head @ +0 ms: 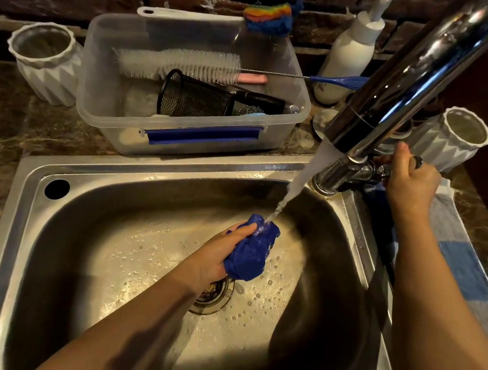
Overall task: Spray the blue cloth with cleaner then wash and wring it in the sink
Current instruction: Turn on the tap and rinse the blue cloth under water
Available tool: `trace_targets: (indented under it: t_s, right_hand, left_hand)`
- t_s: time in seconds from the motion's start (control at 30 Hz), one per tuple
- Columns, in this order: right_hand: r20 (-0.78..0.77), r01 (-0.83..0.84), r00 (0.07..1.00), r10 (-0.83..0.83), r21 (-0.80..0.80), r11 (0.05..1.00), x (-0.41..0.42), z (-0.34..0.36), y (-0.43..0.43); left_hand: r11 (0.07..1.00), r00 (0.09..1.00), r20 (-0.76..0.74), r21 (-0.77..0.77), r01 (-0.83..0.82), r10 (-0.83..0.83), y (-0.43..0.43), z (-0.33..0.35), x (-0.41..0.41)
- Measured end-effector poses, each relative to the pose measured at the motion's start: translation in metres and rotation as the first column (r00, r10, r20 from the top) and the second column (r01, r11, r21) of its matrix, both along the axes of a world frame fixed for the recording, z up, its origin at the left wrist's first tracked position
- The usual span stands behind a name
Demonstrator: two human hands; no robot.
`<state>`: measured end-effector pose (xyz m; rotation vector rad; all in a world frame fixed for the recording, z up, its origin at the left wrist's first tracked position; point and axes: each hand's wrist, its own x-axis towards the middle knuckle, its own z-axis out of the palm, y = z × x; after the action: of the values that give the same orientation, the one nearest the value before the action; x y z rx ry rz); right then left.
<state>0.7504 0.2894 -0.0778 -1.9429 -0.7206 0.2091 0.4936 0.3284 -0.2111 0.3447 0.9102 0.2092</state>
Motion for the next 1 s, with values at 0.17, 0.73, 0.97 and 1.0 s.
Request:
trace_targets:
  t_s: [0.17,0.73,0.97,1.0]
  right_hand:
    - [-0.002,-0.002,1.0,0.002,0.013,1.0,-0.004,0.003,0.0]
    - [0.091,0.263,0.962,-0.256,-0.07,0.962,-0.126,-0.048,-0.028]
    - [-0.699,-0.478,0.69,0.186,-0.247,0.843,-0.204,-0.101,-0.032]
    - [-0.661,-0.471,0.722,0.204,-0.253,0.845,-0.206,-0.101,-0.036]
  left_hand:
    - [0.995,1.0,-0.001,-0.102,-0.006,0.006,0.003,-0.007,-0.003]
    - [0.971,0.978,0.192,-0.206,0.12,-0.08,-0.011,-0.01,-0.036]
    - [0.999,0.998,-0.035,-0.031,-0.044,0.043,-0.017,0.006,-0.046]
    - [0.999,0.996,-0.067,0.002,-0.053,0.053,-0.015,0.004,-0.047]
